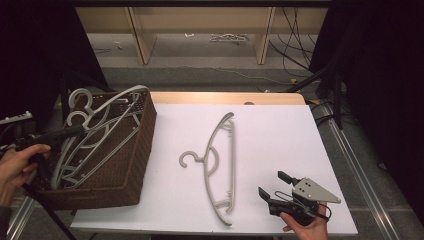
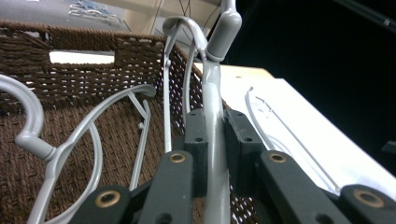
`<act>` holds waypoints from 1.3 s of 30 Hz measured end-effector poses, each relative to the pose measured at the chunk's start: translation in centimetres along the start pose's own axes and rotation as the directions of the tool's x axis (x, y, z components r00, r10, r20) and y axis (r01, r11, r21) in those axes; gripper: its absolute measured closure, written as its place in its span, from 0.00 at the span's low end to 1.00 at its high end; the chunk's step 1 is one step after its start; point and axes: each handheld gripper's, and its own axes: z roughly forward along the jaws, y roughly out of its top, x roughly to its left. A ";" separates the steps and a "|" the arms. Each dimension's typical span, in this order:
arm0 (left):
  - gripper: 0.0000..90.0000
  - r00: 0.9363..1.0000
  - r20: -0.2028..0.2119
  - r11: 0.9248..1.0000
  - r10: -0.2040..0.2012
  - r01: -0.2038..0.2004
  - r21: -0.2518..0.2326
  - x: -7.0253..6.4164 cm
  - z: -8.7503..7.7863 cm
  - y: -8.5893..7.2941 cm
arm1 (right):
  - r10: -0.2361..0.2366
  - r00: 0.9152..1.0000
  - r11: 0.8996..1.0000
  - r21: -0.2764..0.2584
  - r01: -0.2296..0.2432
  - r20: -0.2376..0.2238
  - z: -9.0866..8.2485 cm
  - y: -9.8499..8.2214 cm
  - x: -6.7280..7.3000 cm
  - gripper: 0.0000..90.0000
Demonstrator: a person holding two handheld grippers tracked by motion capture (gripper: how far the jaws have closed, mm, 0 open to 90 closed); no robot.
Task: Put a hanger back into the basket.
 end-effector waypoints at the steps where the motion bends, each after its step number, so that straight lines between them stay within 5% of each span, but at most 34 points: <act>1: 0.89 1.000 0.002 1.000 0.002 -0.002 -0.010 0.0 -0.1 0.0 | 0.001 1.000 1.000 0.004 -0.001 -0.002 0.0 0.0 0.0 0.22; 15: 0.89 1.000 -0.002 1.000 0.024 -0.024 -0.002 0.6 -1.5 -0.2 | 0.007 1.000 1.000 0.010 -0.007 0.001 0.1 -0.1 0.0 0.22; 28: 0.89 1.000 0.011 0.998 0.023 -0.023 0.066 0.9 -0.9 -0.4 | 0.007 1.000 1.000 0.010 -0.007 0.003 0.1 -0.1 0.0 0.22; 32: 0.89 1.000 -0.005 0.997 0.012 -0.011 0.072 1.1 -0.8 -0.6 | 0.007 1.000 1.000 0.005 -0.007 0.003 0.0 -0.1 -0.1 0.22; 39: 0.89 0.998 -0.058 0.987 0.011 -0.002 0.160 1.7 0.7 -1.2 | 0.004 1.000 1.000 0.011 -0.004 0.002 0.1 -0.1 0.0 0.22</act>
